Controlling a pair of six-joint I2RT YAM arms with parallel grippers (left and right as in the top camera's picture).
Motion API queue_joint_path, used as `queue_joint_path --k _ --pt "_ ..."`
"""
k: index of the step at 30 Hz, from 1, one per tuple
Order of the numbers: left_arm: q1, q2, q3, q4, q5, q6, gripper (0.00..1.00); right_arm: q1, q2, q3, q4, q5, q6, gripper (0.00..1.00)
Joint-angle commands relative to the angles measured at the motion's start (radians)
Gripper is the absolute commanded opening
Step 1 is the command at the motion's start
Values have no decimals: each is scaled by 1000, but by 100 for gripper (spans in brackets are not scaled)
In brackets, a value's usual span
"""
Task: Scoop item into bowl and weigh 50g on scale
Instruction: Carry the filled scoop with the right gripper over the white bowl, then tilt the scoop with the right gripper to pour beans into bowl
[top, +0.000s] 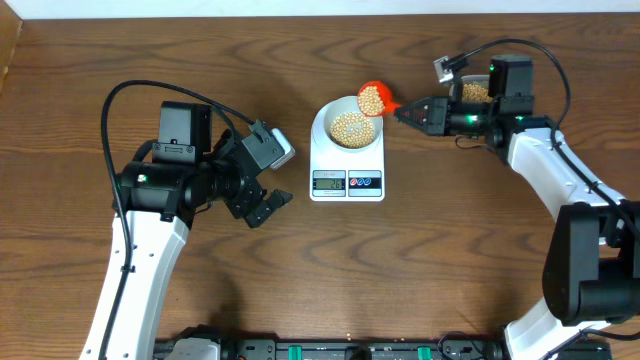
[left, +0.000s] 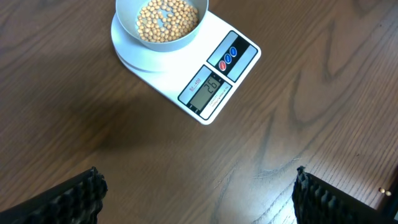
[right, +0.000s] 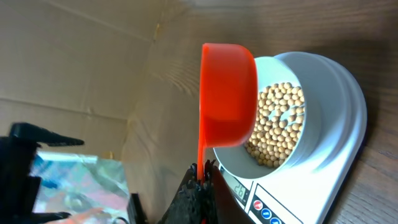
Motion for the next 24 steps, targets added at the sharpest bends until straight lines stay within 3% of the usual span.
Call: queue_joint_path --k 1,12,24 --pt "5 -14 16 -3 -2 -5 98 24 8 -5 -18 45 -101 1" --pt "5 -14 16 -3 -2 -5 98 98 8 -5 -39 195 -335 1" --pt "5 -14 16 -3 -2 -5 98 135 8 -5 -39 254 -409 1"
